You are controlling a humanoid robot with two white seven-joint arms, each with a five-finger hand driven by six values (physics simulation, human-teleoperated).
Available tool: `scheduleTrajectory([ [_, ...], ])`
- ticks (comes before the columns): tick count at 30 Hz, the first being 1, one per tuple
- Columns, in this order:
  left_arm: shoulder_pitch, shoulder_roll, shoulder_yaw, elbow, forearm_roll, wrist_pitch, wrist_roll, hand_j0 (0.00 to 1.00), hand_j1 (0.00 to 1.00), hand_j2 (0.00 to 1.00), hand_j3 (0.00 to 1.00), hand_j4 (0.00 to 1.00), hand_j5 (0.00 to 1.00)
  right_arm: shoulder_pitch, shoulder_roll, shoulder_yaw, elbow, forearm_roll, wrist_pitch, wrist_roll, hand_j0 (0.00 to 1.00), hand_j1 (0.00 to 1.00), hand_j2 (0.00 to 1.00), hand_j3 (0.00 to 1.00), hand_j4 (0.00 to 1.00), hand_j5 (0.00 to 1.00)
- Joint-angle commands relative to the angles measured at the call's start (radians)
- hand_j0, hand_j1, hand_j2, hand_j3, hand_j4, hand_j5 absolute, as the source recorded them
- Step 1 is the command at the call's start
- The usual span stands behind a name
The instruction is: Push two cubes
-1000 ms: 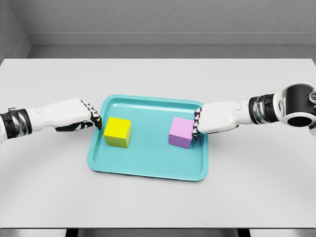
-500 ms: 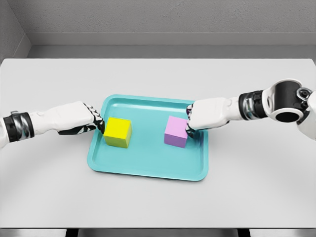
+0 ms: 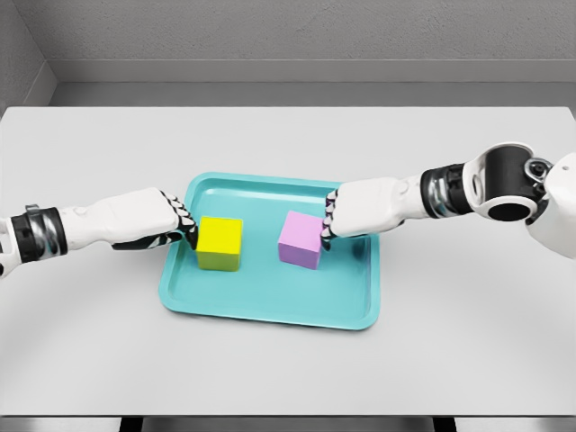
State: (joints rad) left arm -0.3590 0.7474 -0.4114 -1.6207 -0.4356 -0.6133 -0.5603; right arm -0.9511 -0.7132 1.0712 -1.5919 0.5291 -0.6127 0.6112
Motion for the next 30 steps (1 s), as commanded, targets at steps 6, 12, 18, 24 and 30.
scheduleTrajectory([
  [6, 0.002, 0.0, 0.0, -0.022, 0.006, 0.002, 0.0, 0.47, 0.47, 0.47, 0.47, 0.47, 0.47, -0.009, -0.008, -0.001, 0.004, 0.0, 0.002, 0.0, 0.73, 0.73, 0.73, 0.73, 0.73, 0.73],
  [12, 0.003, -0.002, 0.0, -0.039, 0.006, 0.002, 0.0, 0.47, 0.47, 0.47, 0.47, 0.47, 0.47, -0.006, -0.072, -0.001, 0.01, 0.012, 0.002, 0.0, 0.73, 0.73, 0.73, 0.73, 0.73, 0.73],
  [18, 0.003, -0.005, -0.001, -0.044, 0.006, 0.002, 0.0, 0.47, 0.47, 0.47, 0.47, 0.47, 0.47, -0.005, -0.055, -0.001, 0.044, 0.014, 0.002, 0.0, 0.73, 0.73, 0.73, 0.73, 0.73, 0.73],
  [24, 0.002, -0.026, -0.001, -0.057, 0.005, 0.002, -0.003, 0.47, 0.47, 0.47, 0.47, 0.47, 0.47, -0.005, -0.028, -0.001, 0.053, 0.019, 0.002, 0.0, 0.73, 0.73, 0.73, 0.73, 0.73, 0.73],
  [30, -0.009, -0.065, -0.001, -0.064, 0.003, 0.002, -0.023, 0.47, 0.47, 0.47, 0.47, 0.47, 0.47, -0.006, 0.014, 0.019, 0.052, 0.026, 0.002, 0.0, 0.73, 0.73, 0.73, 0.73, 0.73, 0.73],
])
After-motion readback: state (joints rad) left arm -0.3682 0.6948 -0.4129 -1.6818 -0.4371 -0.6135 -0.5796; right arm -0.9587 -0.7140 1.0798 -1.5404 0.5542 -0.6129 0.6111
